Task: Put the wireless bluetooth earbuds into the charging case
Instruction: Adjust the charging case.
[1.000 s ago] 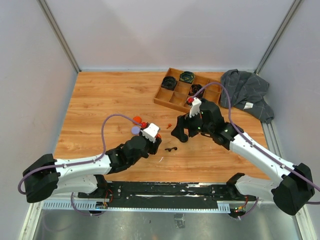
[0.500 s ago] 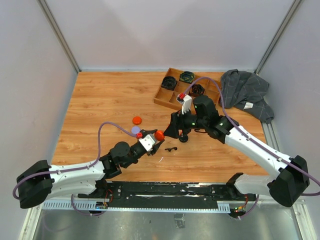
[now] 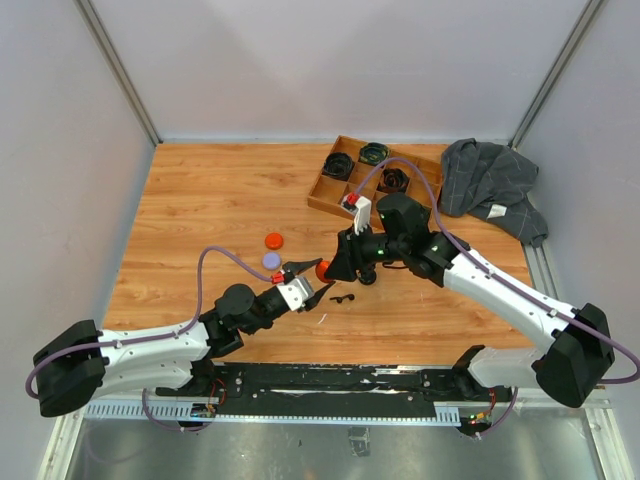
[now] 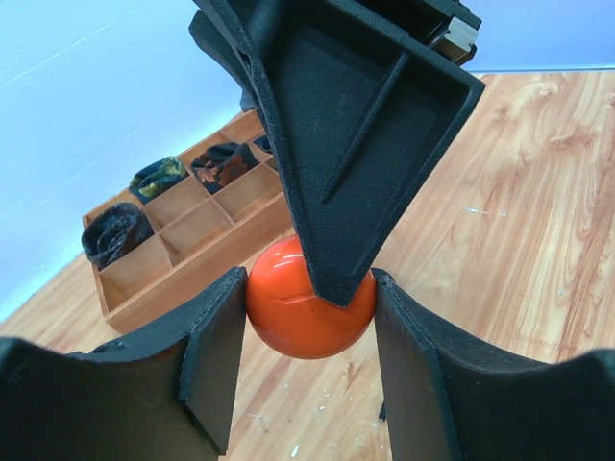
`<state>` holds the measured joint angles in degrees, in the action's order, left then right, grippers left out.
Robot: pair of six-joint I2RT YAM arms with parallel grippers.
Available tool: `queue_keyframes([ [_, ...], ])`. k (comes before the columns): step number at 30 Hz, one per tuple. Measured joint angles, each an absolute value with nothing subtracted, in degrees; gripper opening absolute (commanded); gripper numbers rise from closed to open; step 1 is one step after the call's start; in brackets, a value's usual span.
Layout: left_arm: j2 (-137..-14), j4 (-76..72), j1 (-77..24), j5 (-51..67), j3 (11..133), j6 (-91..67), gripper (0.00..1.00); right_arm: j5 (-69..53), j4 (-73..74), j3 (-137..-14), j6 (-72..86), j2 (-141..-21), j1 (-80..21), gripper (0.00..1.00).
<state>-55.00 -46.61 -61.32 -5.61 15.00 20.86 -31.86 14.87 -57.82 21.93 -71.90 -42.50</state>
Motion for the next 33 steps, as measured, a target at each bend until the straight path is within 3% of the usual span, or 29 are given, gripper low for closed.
queue_keyframes([
  [5,-55.0,-46.52,-61.32,-5.1,14.98,21.17,0.59,-32.99,14.83,-58.19,21.5,-71.92,-42.7,0.21],
  [15,-52.9,-44.82,-61.32,-5.41,14.98,18.96,0.8,-32.86,15.55,-58.63,18.61,-71.92,-42.74,0.14],
  [21,-50.04,-41.47,-60.42,-3.51,14.98,16.03,0.78,-31.92,18.24,-59.94,13.28,-71.13,-42.74,0.14],
  [28,-48.21,-38.41,-50.78,8.86,15.0,8.25,0.76,-32.03,19.57,-61.23,5.39,-69.95,-42.74,0.14],
  [33,-49.01,-40.05,-43.81,20.21,15.09,0.69,0.69,-33.17,20.51,-61.23,0.51,-69.69,-42.74,0.13],
])
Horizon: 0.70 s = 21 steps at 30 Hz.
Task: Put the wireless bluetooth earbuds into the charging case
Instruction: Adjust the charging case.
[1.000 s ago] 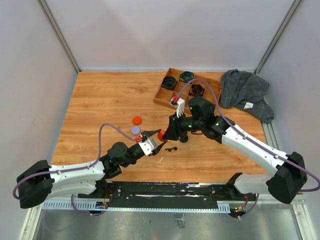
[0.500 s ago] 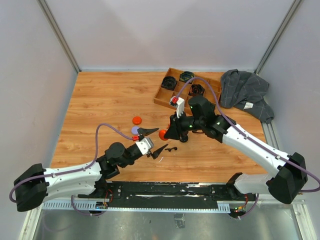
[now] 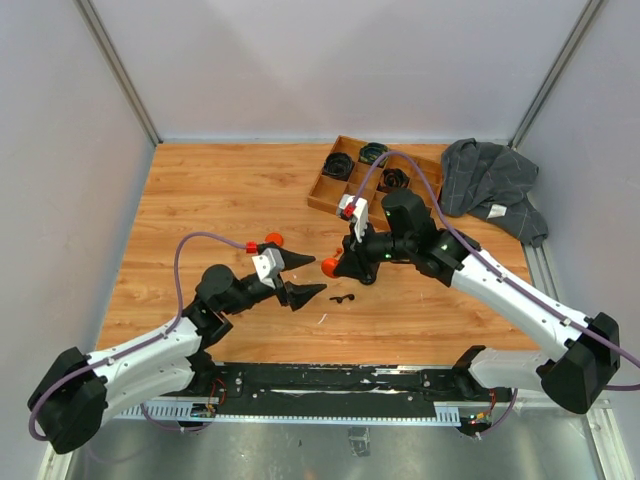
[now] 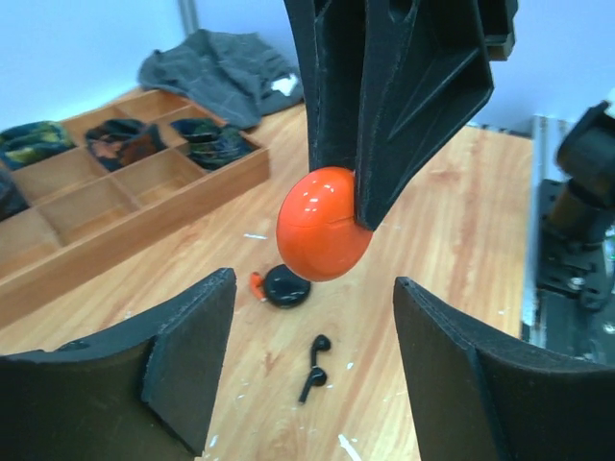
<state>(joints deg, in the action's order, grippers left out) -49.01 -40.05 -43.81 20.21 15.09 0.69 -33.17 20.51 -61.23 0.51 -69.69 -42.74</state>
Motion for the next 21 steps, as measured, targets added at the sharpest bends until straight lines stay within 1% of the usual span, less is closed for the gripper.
queue_keyframes([
  [4,-52.16,-44.45,-39.64,29.5,15.09,-6.13,0.67,-34.98,21.28,-61.43,-2.9,-69.58,-42.74,0.13],
  [10,-56.71,-52.58,-36.99,38.46,15.09,-14.52,0.62,-38.41,22.2,-63.22,-7.35,-69.65,-42.74,0.14],
  [14,-58.78,-56.53,-36.4,41.43,15.09,-18.11,0.56,-40.73,22.74,-64.31,-9.54,-69.65,-42.74,0.14],
  [18,-60.47,-60.34,-35.77,43.27,15.09,-21.41,0.46,-43.2,23.62,-65.01,-11.07,-69.8,-42.74,0.14],
  [21,-61.36,-63.18,-35.4,44.18,15.09,-23.77,0.43,-44.73,23.99,-65.69,-11.92,-70.11,-42.74,0.15],
])
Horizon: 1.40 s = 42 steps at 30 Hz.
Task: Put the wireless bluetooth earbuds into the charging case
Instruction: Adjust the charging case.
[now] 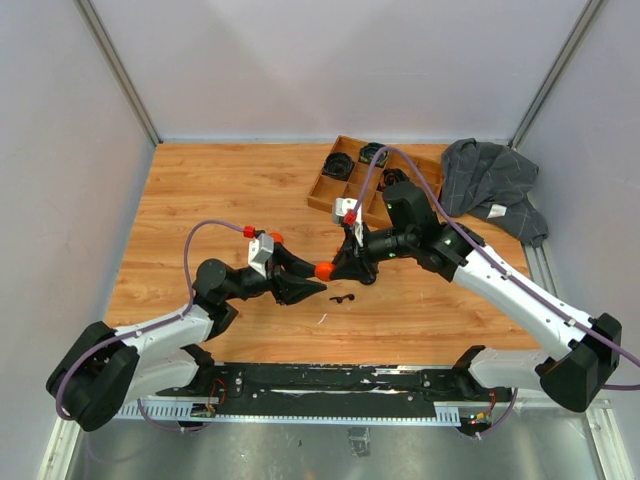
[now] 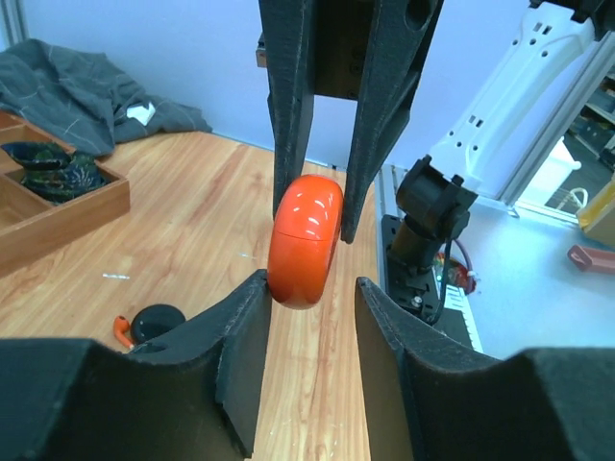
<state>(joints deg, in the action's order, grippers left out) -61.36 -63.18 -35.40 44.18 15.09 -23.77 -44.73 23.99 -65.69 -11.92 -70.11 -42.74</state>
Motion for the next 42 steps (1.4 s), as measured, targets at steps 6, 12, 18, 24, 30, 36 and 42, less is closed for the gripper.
queue_keyframes([
  [6,-62.61,-66.41,-35.05,44.91,15.09,-27.03,0.39,-46.52,24.45,-66.26,-13.02,-70.52,-42.76,0.15],
  [12,-63.05,-67.24,-34.85,44.77,15.09,-28.64,0.31,-47.07,26.26,-68.1,-14.13,-71.7,-42.87,0.15],
  [18,-63.88,-67.26,-34.68,45.3,15.09,-29.82,0.2,-46.83,27.24,-68.27,-15.0,-72.12,-43.16,0.15],
  [24,-64.31,-67.64,-34.52,45.78,15.09,-30.83,0.0,-45.93,28.64,-69.54,-15.16,-72.93,-43.7,0.19],
  [30,-64.62,-68.27,-34.26,45.95,15.03,-31.38,0.0,-44.29,28.91,-69.97,-15.4,-73.17,-44.14,0.39],
  [36,-64.14,-70.3,-34.35,45.01,13.8,-30.22,0.0,-41.47,27.53,-70.0,-15.46,-73.32,-45.06,0.45],
  [42,-63.09,-71.16,-34.35,43.16,13.13,-28.36,0.0,-40.38,26.09,-70.0,-15.0,-73.08,-45.08,0.33],
])
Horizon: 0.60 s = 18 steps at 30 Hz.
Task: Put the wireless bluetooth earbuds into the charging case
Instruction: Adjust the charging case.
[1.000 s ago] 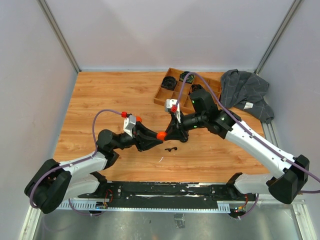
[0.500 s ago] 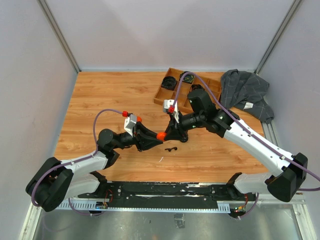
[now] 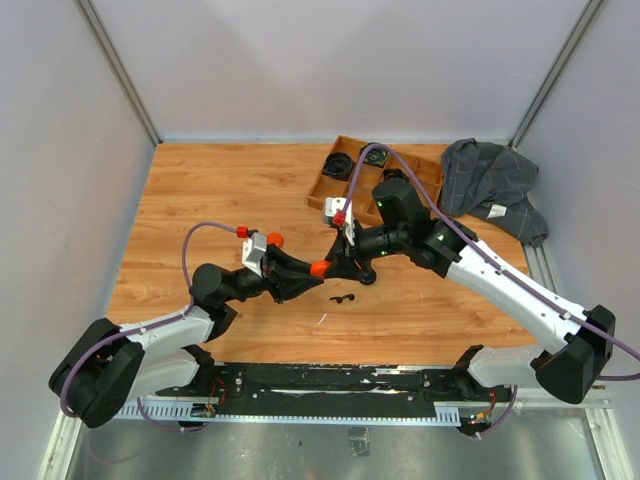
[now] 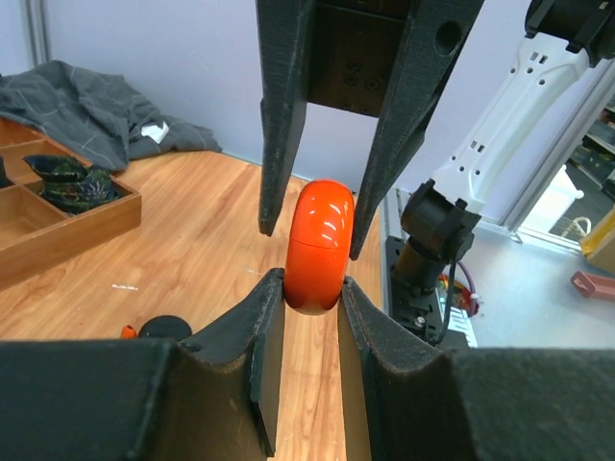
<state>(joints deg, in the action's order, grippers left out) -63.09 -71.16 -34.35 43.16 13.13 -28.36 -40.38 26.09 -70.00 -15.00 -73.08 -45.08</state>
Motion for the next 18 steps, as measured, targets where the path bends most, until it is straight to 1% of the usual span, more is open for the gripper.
queue_keyframes([
  [3,-63.07,-71.33,-34.35,42.17,13.1,-27.86,0.01,-40.58,25.87,-70.0,-14.76,-72.9,-45.1,0.2],
  [4,-63.07,-71.31,-34.33,42.0,13.1,-27.62,0.04,-40.66,25.85,-70.0,-14.61,-72.9,-45.15,0.17],
  [5,-63.07,-71.31,-34.33,41.98,13.1,-27.57,0.1,-40.69,25.87,-70.0,-14.59,-72.9,-45.15,0.15],
  [8,-63.07,-71.37,-34.33,42.04,13.1,-27.46,0.27,-40.73,25.85,-70.0,-14.66,-72.88,-45.43,0.13],
  [10,-63.07,-71.4,-34.3,42.15,13.1,-27.49,0.35,-40.69,25.87,-70.0,-14.68,-72.88,-45.78,0.12],
  [11,-63.07,-71.42,-34.3,42.19,13.08,-27.51,0.37,-40.69,25.87,-70.0,-14.66,-72.86,-45.93,0.12],
  [13,-63.07,-71.44,-34.3,42.37,13.08,-27.64,0.4,-40.49,25.8,-70.0,-14.66,-72.86,-46.19,0.12],
  [18,-63.07,-71.88,-34.37,43.35,13.08,-28.14,0.39,-40.32,25.52,-70.0,-14.68,-72.99,-46.63,0.12],
])
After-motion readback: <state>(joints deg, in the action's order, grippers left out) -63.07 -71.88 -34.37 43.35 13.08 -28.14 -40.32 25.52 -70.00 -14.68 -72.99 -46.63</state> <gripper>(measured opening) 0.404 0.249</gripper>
